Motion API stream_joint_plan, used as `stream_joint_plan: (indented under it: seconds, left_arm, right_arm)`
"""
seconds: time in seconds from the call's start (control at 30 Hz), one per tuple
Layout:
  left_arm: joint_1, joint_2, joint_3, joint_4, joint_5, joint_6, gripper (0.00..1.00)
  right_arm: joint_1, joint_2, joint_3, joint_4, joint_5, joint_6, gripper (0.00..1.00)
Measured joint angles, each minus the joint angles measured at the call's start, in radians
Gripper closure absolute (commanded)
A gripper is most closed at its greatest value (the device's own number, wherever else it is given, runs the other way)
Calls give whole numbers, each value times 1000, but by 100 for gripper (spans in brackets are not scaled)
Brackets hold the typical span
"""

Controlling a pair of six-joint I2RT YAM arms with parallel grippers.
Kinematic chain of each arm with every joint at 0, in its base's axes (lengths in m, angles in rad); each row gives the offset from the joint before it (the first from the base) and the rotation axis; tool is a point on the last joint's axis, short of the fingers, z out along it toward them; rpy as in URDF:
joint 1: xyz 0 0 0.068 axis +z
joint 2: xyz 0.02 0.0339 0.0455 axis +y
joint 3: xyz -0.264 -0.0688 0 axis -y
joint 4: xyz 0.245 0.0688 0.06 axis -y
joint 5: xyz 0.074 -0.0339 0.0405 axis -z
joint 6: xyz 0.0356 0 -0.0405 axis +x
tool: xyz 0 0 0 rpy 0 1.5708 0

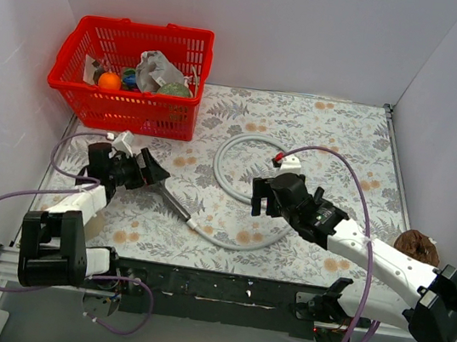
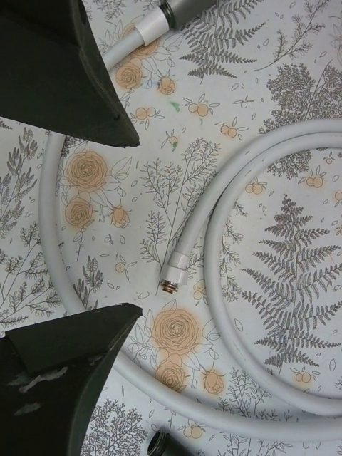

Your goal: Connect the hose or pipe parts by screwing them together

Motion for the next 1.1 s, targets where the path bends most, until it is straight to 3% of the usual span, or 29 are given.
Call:
stream_joint_plan:
  seconds: [0.37, 0.6, 0.67, 0.87, 1.1]
  left_arm:
    - [-2, -31, 260, -352, -174, 165, 2]
    - [-27, -183, 396, -511, -119, 314, 2]
    - [-101, -191, 482, -551, -119, 356, 2]
    - [-497, -89, 711, -634, -218, 455, 2]
    - [-764, 129, 837, -729, -458, 584, 2]
  right_arm:
    - [-26, 29, 76, -57, 33, 33, 2]
    - [-121, 39, 140, -132, -8, 104, 2]
    - [-179, 39, 150, -156, -39, 126, 2]
    - [-324, 9, 145, -248, -110, 167, 4]
    - [-433, -114, 139, -381, -113, 222, 11]
